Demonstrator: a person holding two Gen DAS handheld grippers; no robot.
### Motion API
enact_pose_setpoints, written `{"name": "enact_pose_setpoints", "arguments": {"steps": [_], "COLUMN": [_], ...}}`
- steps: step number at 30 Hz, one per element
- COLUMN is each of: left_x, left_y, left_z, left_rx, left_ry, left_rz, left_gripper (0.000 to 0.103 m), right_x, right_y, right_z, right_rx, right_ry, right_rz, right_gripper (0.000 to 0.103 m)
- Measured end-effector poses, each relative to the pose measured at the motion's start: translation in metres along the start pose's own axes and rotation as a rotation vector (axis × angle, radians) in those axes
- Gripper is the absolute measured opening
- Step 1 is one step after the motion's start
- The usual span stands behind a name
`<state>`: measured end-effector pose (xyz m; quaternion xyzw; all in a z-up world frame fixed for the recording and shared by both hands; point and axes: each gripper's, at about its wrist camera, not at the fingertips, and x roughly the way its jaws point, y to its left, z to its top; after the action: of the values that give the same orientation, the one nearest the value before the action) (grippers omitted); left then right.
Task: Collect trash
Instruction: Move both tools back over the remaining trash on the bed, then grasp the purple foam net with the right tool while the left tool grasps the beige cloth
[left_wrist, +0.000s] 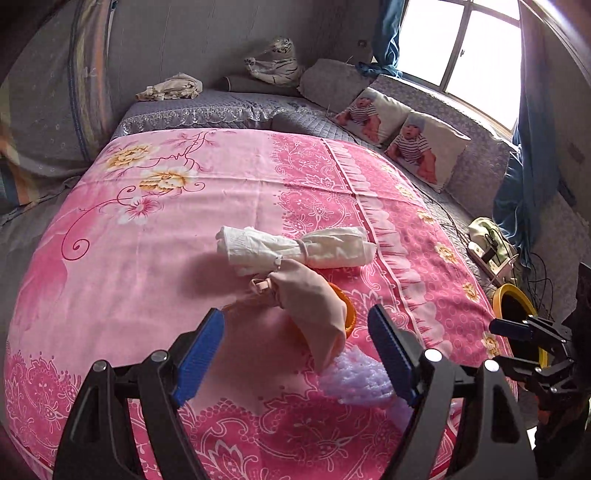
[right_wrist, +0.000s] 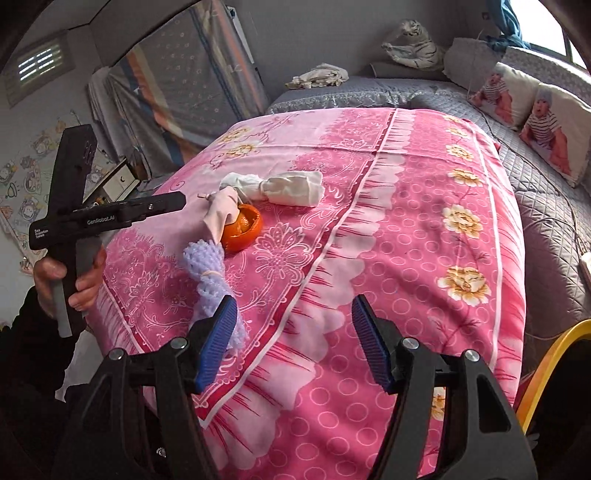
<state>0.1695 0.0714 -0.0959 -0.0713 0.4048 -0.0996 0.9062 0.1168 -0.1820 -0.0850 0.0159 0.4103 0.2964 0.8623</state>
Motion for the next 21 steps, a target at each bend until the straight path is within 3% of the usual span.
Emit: {"name": "enact_pose_setpoints", "arguments": {"steps": [7,18,21], "left_x": [0.016,0.05,0.058], "left_y": [0.007,0.005,0.005], "left_z": [0.006,0.02,0.021], "left_rx": [-0.032,-0.048,-0.054], "left_ry": [0.016,0.058,0.07], "left_rz": [-0.002,0.008,0.01], "left_gripper": [0.079,0.079,0.073], "right_x": [0.028,0.053,0.061], "right_y": [0.026,0.04,0.04], "right_z": [0.002,0.006,0.007], "right_rx": [-0.048,-0.099,-0.097], "right_ry": [0.056,0.109,0.127], "right_rz": [0.066,0.089,0.094], "right_gripper": [0.061,0.061,0.061]}}
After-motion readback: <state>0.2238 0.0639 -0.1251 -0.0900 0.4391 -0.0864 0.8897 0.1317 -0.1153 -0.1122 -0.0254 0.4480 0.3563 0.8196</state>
